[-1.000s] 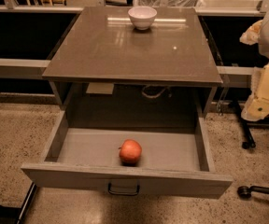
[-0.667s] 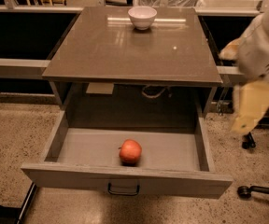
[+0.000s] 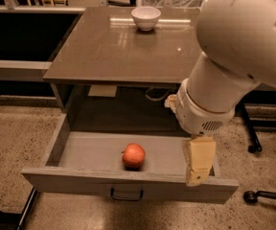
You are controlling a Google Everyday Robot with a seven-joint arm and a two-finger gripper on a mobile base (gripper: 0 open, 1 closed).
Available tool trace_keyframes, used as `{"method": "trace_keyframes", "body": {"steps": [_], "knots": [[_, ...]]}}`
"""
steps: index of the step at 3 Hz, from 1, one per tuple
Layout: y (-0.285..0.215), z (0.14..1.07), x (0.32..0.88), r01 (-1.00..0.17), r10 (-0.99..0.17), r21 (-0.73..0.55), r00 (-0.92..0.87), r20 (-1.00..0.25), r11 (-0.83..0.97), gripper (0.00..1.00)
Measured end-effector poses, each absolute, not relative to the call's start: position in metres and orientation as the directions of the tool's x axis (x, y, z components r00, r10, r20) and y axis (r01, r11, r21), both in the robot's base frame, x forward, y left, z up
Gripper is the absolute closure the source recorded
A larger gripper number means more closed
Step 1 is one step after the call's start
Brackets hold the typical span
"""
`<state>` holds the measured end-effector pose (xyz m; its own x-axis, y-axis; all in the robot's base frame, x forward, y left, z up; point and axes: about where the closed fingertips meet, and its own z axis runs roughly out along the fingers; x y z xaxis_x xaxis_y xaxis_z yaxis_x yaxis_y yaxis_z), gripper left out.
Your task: Pick apple from top drawer and place on counter
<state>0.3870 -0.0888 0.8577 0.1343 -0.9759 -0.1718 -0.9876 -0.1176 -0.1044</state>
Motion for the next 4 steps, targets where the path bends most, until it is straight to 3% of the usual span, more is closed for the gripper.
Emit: {"method": "trace_keyframes", "body": {"steps": [1, 2, 4], "knots": [[-0.089, 0.858, 0.387, -0.987, -0.976, -0.105, 0.135, -0.171, -0.118, 0.00], [-0.065, 0.847, 0.396, -0.954, -0.957, -0.141, 0.279, -0.084, -0.265, 0.00], [0.005, 0.817, 0.440, -0.759, -0.759, -0.233, 0.641, -0.110, -0.608, 0.00]]}}
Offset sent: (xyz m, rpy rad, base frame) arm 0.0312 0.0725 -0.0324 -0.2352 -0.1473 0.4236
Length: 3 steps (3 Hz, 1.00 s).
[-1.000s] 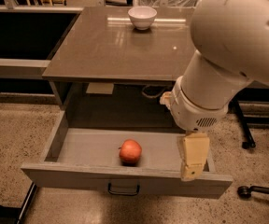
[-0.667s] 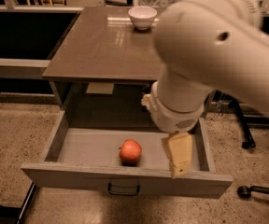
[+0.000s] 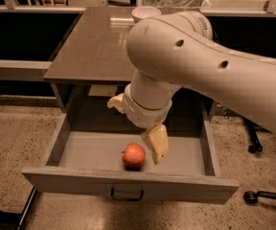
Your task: Pick apple from top drawer and place on counter
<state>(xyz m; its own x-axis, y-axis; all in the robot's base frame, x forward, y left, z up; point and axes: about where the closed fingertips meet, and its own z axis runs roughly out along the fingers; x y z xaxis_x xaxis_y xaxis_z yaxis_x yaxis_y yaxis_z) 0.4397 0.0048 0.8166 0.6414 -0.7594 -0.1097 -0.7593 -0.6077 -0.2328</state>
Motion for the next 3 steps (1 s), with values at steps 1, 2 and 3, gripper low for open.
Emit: {"method": "trace_keyframes", "body": {"steps": [1, 2, 3], "knots": [[0.004, 0.816, 0.439, -0.729, -0.731, -0.237, 0.676, -0.097, -0.643, 0.00], [0.004, 0.810, 0.442, -0.728, -0.726, -0.191, 0.681, -0.094, -0.658, 0.00], [-0.006, 0.783, 0.459, -0.680, -0.676, -0.127, 0.733, -0.078, -0.722, 0.00]]}}
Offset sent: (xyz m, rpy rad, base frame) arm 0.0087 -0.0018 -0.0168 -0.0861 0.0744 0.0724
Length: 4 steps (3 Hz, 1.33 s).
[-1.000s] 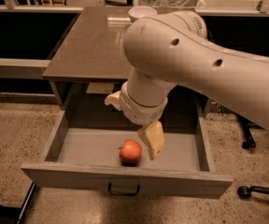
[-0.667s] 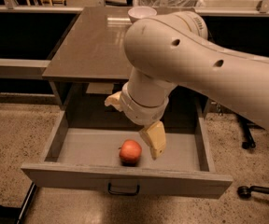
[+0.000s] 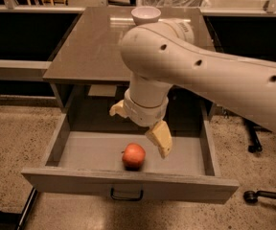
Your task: Pick apple from top drawer and place on counter
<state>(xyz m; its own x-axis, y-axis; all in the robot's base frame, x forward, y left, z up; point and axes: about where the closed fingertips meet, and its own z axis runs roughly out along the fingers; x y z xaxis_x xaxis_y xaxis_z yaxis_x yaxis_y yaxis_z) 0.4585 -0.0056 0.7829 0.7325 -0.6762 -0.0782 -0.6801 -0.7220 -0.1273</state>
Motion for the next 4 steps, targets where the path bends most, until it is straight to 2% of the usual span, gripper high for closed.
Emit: {"method": "trace_keyframes", "body": {"steps": [1, 2, 4], "knots": [[-0.023, 0.746, 0.478, -0.583, -0.578, -0.097, 0.813, -0.069, -0.807, 0.00], [-0.018, 0.711, 0.484, -0.438, -0.437, -0.052, 0.899, -0.029, -0.897, 0.00], [-0.014, 0.664, 0.504, -0.285, -0.285, -0.020, 0.958, -0.023, -0.958, 0.00]]}}
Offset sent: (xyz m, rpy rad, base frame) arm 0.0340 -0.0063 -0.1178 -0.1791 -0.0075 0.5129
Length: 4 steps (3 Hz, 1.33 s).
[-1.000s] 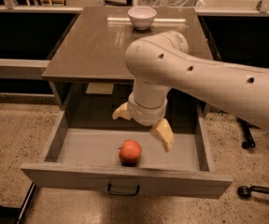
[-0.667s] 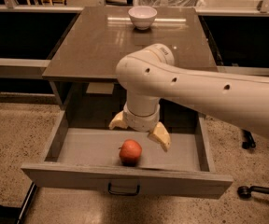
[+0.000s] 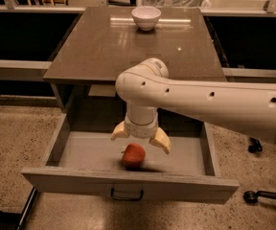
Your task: Pick apple from top drawer and place on counter
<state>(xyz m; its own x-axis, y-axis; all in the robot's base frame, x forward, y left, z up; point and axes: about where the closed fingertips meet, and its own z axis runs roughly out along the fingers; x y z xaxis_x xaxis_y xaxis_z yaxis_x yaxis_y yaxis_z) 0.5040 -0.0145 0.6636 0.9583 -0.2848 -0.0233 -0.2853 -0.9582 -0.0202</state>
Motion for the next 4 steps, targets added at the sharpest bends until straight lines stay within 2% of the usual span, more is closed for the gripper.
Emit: {"method": "trace_keyframes", "body": {"steps": [1, 2, 4], "knots": [[-0.011, 0.645, 0.506, -0.258, -0.256, -0.032, 0.965, -0.048, -0.966, 0.00], [-0.006, 0.631, 0.509, -0.240, -0.237, -0.049, 0.969, -0.064, -0.969, 0.18], [0.004, 0.622, 0.506, -0.226, -0.217, -0.067, 0.969, -0.116, -0.972, 0.64]]}}
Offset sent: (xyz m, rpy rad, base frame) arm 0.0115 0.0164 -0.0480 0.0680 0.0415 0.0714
